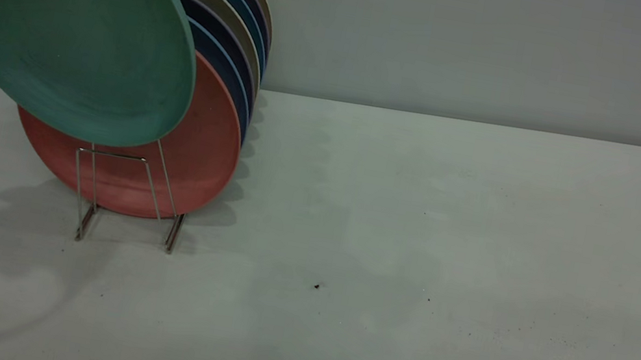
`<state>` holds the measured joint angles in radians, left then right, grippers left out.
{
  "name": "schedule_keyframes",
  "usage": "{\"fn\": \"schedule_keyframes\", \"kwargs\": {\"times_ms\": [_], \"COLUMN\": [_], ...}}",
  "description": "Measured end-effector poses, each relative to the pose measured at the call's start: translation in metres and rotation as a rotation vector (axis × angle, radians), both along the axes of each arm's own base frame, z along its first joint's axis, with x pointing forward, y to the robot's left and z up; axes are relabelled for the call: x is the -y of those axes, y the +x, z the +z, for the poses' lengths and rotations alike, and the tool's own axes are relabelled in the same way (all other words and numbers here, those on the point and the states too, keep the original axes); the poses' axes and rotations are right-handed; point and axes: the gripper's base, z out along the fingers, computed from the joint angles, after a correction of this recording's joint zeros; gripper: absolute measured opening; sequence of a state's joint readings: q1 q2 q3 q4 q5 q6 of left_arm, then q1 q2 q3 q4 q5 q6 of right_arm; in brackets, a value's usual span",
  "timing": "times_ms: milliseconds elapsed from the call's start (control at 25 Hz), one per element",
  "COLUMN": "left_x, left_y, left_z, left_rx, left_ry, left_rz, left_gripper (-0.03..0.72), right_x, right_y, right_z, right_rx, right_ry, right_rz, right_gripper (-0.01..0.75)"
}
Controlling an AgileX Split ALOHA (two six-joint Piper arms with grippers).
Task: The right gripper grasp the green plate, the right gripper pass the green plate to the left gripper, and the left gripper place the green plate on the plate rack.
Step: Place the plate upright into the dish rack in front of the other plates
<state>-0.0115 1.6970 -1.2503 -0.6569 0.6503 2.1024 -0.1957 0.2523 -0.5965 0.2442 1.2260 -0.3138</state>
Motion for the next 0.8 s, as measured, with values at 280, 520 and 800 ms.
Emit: {"fn": "schedule_keyframes", "kwargs": {"times_ms": [280,520,800], "left_x": [0.0,0.0,0.0], "left_y": [0.001,0.006,0.011], "left_z": [-0.001,-0.013,-0.026], "left_rx": [0.002,-0.026,-0.056], "left_ry": [0.001,0.0,0.0], "left_rz": [0.004,0.009,0.016], "left_gripper": [0.104,0.104,0.104], "right_x": [0.0,0.0,0.0], "right_y": [0.0,0.001,0.001], "right_z": [0.0,0.001,0.001], "right_rx": [0.007,0.01,0.01], "right_ry": [0.0,0.0,0.001], "right_rz": [-0.002,-0.003,-0.004], "right_gripper": [0.483,0.483,0.483]}}
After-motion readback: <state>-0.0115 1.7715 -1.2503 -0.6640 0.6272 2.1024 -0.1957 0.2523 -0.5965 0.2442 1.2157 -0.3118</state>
